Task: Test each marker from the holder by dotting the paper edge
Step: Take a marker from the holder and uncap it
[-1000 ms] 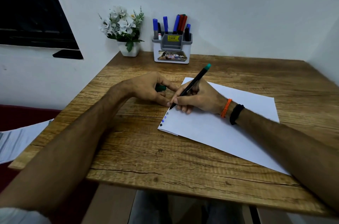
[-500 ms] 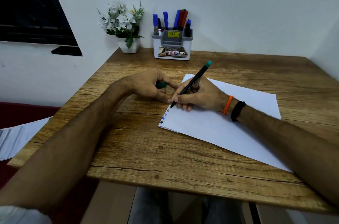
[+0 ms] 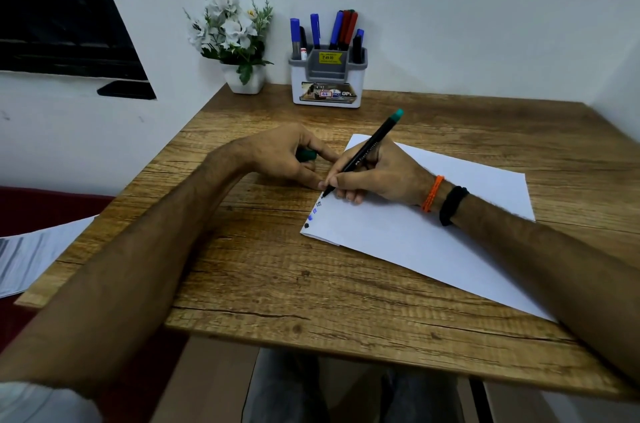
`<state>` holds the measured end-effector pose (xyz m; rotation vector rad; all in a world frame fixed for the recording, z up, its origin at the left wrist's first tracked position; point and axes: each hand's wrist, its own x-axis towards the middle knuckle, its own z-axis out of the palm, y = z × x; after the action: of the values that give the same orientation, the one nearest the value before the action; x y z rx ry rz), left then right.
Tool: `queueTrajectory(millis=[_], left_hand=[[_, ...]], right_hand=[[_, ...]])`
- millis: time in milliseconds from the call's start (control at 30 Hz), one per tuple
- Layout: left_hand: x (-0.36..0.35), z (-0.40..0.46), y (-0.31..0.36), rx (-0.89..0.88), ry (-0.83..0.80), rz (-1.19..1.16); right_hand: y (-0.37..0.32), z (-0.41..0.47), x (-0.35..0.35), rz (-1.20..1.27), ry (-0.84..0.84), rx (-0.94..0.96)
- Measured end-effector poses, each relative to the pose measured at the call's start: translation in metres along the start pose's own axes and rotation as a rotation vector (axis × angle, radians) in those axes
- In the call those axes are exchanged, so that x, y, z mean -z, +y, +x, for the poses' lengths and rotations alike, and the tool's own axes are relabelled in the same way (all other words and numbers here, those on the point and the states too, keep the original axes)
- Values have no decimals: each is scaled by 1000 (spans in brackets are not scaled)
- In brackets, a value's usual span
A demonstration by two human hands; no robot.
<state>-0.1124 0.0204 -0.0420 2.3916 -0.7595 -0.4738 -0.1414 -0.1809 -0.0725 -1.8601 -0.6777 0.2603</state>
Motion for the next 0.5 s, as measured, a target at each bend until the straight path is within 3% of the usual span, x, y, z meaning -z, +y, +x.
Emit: queueTrajectory(millis=[500], left_hand=[[0, -1, 3, -5, -13, 17]], right_hand=[[0, -1, -1, -8, 12, 14]])
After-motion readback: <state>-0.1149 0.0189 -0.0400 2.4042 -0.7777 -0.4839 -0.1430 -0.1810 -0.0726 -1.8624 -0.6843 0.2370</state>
